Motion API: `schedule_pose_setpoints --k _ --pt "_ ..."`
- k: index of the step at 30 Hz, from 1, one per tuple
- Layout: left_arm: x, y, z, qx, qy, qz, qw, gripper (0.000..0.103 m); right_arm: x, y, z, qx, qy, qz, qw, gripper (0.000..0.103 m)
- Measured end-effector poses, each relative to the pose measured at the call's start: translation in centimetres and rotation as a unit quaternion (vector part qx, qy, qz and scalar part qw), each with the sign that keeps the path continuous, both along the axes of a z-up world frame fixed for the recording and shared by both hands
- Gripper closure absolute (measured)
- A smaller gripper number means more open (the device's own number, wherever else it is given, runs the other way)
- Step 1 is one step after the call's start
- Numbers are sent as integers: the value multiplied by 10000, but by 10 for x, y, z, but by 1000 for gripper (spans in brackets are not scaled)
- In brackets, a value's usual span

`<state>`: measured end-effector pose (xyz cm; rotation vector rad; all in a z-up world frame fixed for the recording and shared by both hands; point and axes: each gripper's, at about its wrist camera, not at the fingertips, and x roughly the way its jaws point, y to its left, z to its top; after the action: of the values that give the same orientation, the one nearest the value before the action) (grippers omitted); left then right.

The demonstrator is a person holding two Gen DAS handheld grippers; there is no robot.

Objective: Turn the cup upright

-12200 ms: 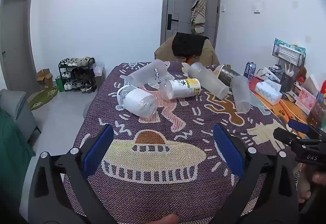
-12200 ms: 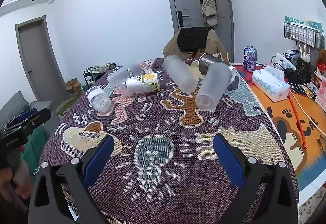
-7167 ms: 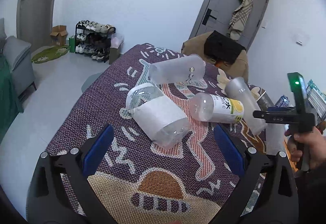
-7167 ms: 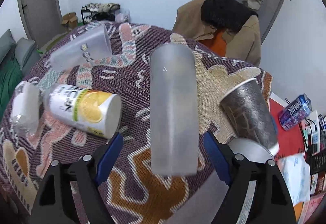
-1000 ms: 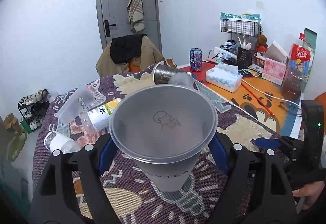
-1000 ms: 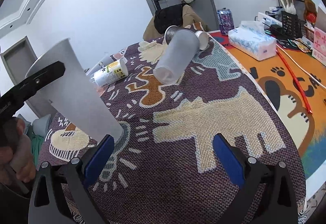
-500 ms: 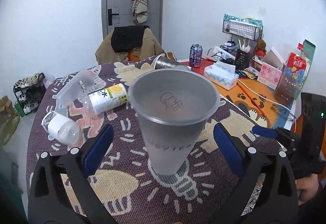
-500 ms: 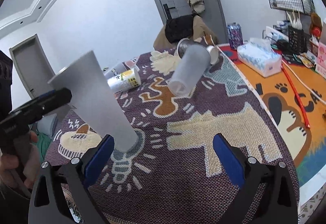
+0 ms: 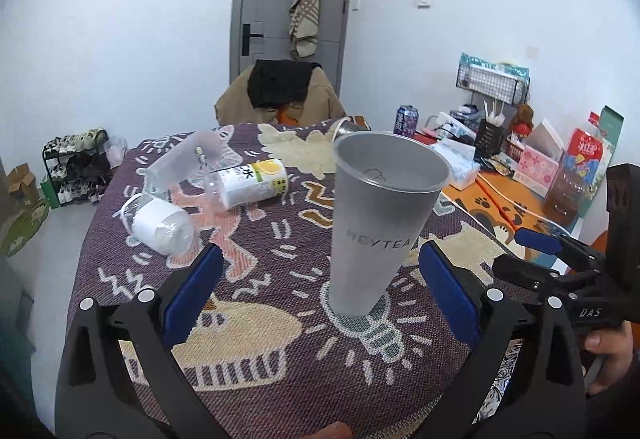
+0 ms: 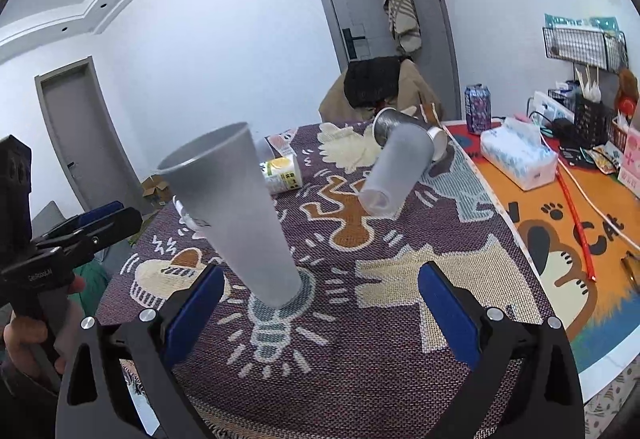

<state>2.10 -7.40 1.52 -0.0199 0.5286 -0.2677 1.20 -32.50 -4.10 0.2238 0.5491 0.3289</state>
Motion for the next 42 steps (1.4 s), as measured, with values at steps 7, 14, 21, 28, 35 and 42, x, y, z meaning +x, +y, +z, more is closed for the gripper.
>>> schedule_pose_setpoints --k 7,14,21,28,35,42 --pt "-21 19 2 -44 -136 331 9993 6 -11 12 9 7 -158 172 9997 8" --pt "-39 40 1 -163 -211 737 9969 6 -18 23 13 -107 -203 369 9991 8" --pt "-59 51 -2 -55 -267 1083 9937 6 -22 29 9 -226 -156 503 9984 8" --pt "-75 63 -9 -80 -250 1374 9902 6 -24 41 4 -356 -135 659 9971 8" --pt "-79 69 -12 -118 -240 1435 9893 6 -22 52 3 -456 -141 740 9961 8" --pt "-74 66 -10 -61 -254 1382 9901 6 -19 53 4 -398 -132 683 9968 8"
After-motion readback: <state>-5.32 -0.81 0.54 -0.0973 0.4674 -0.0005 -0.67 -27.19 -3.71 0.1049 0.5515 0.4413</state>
